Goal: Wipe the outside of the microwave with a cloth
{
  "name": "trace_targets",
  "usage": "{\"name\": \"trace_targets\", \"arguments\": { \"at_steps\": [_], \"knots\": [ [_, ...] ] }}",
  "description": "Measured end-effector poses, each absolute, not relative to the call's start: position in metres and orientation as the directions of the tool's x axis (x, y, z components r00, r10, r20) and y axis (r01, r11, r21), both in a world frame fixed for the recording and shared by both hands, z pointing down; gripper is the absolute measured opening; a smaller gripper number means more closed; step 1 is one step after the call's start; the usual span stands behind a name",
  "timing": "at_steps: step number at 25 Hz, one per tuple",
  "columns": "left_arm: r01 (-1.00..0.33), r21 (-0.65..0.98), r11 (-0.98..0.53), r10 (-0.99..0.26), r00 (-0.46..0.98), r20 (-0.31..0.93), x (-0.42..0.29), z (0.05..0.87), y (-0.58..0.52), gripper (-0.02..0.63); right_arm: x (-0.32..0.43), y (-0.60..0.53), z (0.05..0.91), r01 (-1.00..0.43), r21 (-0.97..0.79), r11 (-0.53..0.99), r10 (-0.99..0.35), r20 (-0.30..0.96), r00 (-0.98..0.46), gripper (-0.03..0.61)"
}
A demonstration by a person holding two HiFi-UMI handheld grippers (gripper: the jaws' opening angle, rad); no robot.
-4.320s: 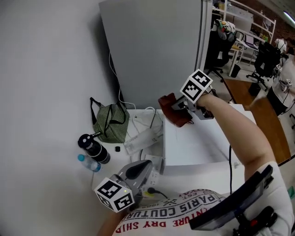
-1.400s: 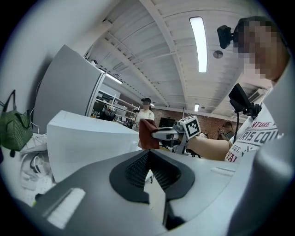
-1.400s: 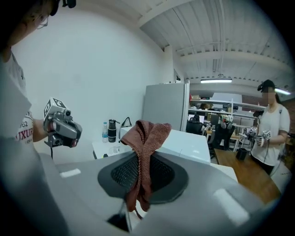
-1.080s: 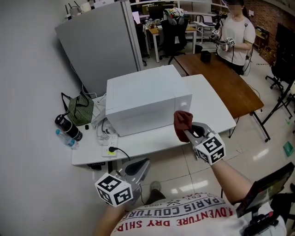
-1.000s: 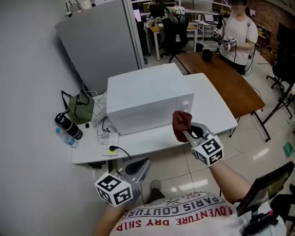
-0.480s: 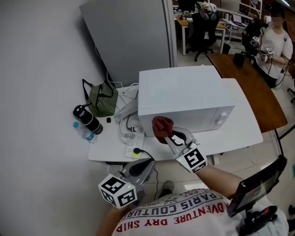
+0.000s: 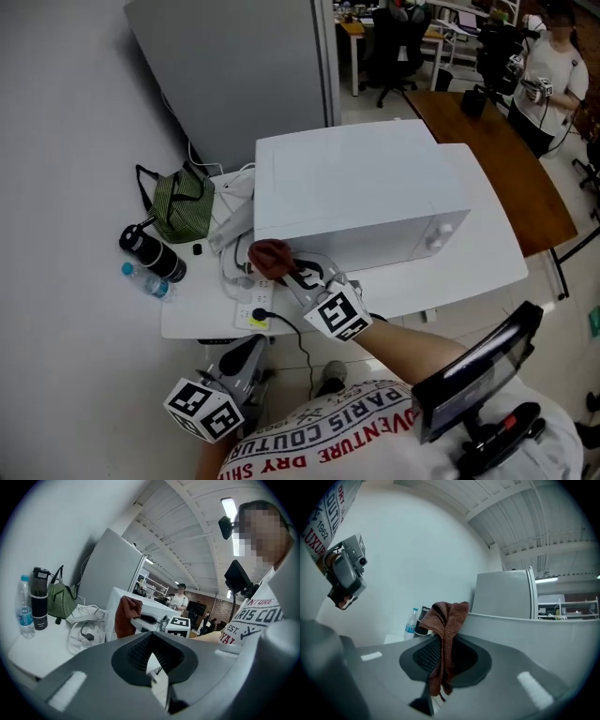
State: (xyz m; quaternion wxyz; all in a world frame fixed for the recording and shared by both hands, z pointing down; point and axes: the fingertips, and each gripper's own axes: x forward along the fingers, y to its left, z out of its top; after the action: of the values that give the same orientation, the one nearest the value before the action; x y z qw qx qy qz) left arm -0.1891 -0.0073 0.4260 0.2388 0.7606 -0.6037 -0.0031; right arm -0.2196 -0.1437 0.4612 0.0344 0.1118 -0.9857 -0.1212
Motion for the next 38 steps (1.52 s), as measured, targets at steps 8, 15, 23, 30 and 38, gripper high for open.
{"name": "trace_targets", "arguments": {
  "at_steps": [8, 15, 23, 30, 38],
  "knots": [
    [-0.874, 0.373, -0.312, -0.854, 0.430, 0.294, -0.137, 0.430, -0.052, 0.006, -0.124, -0.201, 0.467, -0.392, 0.255, 0.884, -0.418, 0.056, -0.907, 0.046],
    [-0.800, 0.374, -0.470, -0.754, 0.584, 0.301, -0.072, 0.431, -0.081, 0.006, -0.002, -0.261, 0.472, -0.604, 0.246, 0.758, -0.637, 0.078, -0.767, 0.048],
    [-0.763, 0.364, -0.534, -0.704, 0.640, 0.309, -0.049, 0.425, -0.096, 0.006, 0.065, -0.292, 0.479, -0.711, 0.233, 0.664, -0.745, 0.117, -0.657, 0.048],
    [-0.761, 0.362, -0.538, -0.701, 0.643, 0.310, -0.052, 0.427, -0.097, 0.006, 0.039, -0.252, 0.474, -0.605, 0.299, 0.738, -0.653, 0.088, -0.752, 0.046],
    [-0.802, 0.384, -0.458, -0.744, 0.582, 0.328, -0.093, 0.434, -0.078, 0.006, -0.062, -0.185, 0.491, -0.399, 0.233, 0.887, -0.430, 0.100, -0.897, 0.046]
  ]
}}
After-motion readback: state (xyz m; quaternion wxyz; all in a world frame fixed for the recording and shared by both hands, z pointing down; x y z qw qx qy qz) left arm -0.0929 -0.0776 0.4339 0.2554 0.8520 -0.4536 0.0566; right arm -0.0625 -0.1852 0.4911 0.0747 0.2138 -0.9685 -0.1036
